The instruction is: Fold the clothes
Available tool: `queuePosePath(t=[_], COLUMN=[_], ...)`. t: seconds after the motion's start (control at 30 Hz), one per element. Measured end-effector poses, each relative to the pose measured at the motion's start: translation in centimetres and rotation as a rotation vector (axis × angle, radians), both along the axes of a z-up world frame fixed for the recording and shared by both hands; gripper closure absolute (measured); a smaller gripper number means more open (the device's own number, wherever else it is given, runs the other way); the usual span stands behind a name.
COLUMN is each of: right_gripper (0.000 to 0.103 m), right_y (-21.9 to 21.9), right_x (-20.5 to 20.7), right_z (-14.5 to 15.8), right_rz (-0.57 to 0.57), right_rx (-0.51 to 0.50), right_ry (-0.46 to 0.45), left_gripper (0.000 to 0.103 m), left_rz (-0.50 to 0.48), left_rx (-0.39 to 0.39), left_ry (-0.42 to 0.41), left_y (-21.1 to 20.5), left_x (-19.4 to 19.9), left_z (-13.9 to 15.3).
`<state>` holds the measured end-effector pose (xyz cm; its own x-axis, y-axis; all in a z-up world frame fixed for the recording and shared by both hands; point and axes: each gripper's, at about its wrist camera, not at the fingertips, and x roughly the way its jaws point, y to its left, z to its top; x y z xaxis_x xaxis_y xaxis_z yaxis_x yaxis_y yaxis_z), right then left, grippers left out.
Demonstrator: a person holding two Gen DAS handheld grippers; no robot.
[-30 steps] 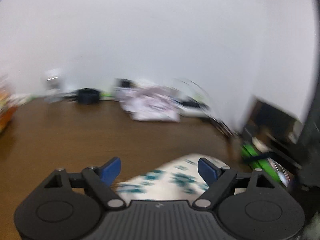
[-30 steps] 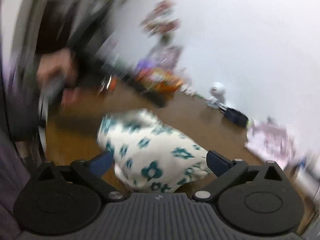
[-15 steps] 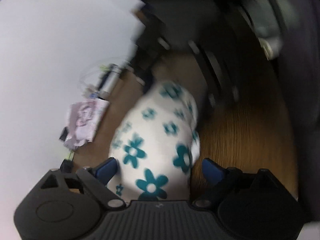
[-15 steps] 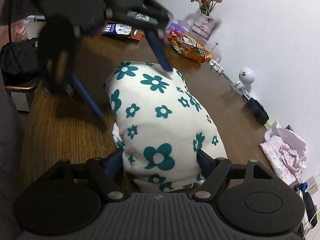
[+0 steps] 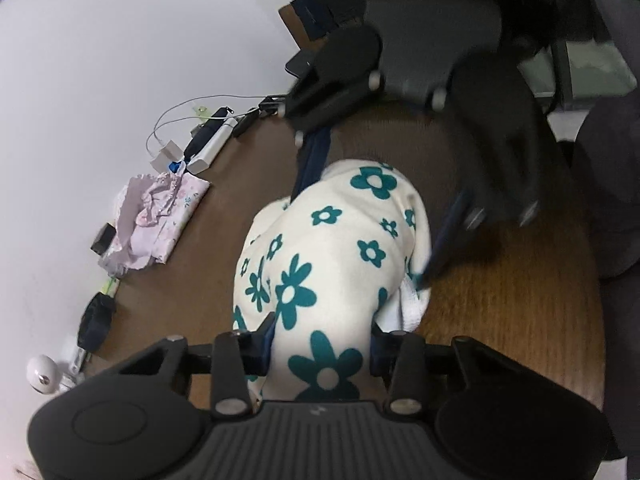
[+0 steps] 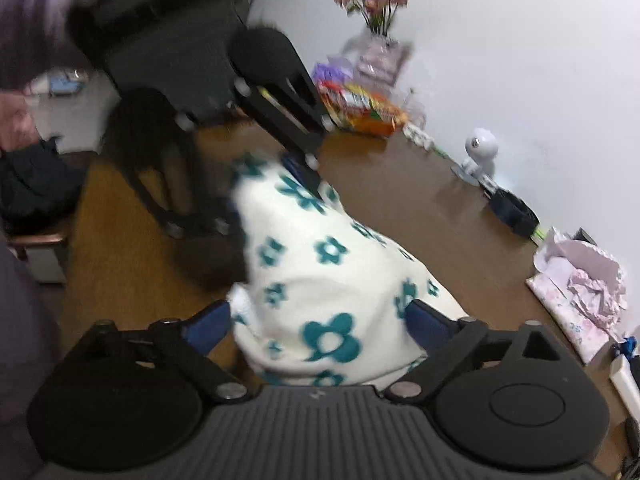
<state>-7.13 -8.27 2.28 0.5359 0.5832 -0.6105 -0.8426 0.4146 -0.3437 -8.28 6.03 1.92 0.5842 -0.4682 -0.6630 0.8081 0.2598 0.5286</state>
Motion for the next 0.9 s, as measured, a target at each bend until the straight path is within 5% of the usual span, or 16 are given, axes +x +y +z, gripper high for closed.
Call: queuePosePath(t=[0.2, 0.3, 0.37, 0.47, 0.5, 0.57, 0.63, 0.7, 0.8, 0.9], right_gripper=[0.037, 0.05, 0.07, 0.075, 0.075, 0.075, 0.073, 0.06, 0.04, 0.04], right_y=[1.1, 1.2, 1.1, 0.7, 0.5, 0.4, 0.1, -0.3, -1.8, -4.2], right_x=[-1.6, -3.4, -4.5, -6.0, -6.5, -7.4, -8.0, -8.5, -8.6, -8.1], right_z=[-1.8, -2.8, -3.4, -4.5, -4.7, -5.1, -4.9, -4.5, -2.6, -0.1], right_rz=[0.046, 0.074, 0.075, 0.073, 0.079, 0.112, 0.154, 0.17, 0.178, 0.175], right_rx=[-0.201, -0.336, -0.405, -0.491, -0.507, -0.529, -0.494, -0.441, -0.311, -0.136], right_ry=[-0.218, -0.437, -0.601, -0.852, -0.866, -0.803, -0.619, -0.48, -0.327, -0.099], left_gripper=[0.07, 0.071, 0.07, 0.07, 0.069, 0.069, 0.068, 0.063, 0.049, 0.034], left_rz=[0.001, -0.005, -0.016, -0.032, -0.037, -0.052, -0.064, -0.068, -0.066, -0.078], left_rx=[-0.047, -0.07, -0.085, -0.107, -0.107, -0.093, -0.09, -0.116, -0.137, -0.156], left_ry=[-0.002, -0.04, -0.093, -0.145, -0.134, -0.075, -0.031, -0.046, -0.052, -0.048], left_y=[0.9, 1.2, 1.3, 1.4, 1.4, 1.2, 1.1, 1.3, 2.0, 2.5], left_x=[-0.2, -0.8, -1.8, -3.2, -3.6, -4.4, -5.2, -6.2, -6.9, -7.6], left_z=[1.2, 2.3, 3.1, 3.6, 3.1, 1.5, 0.0, -0.8, -1.5, -1.8])
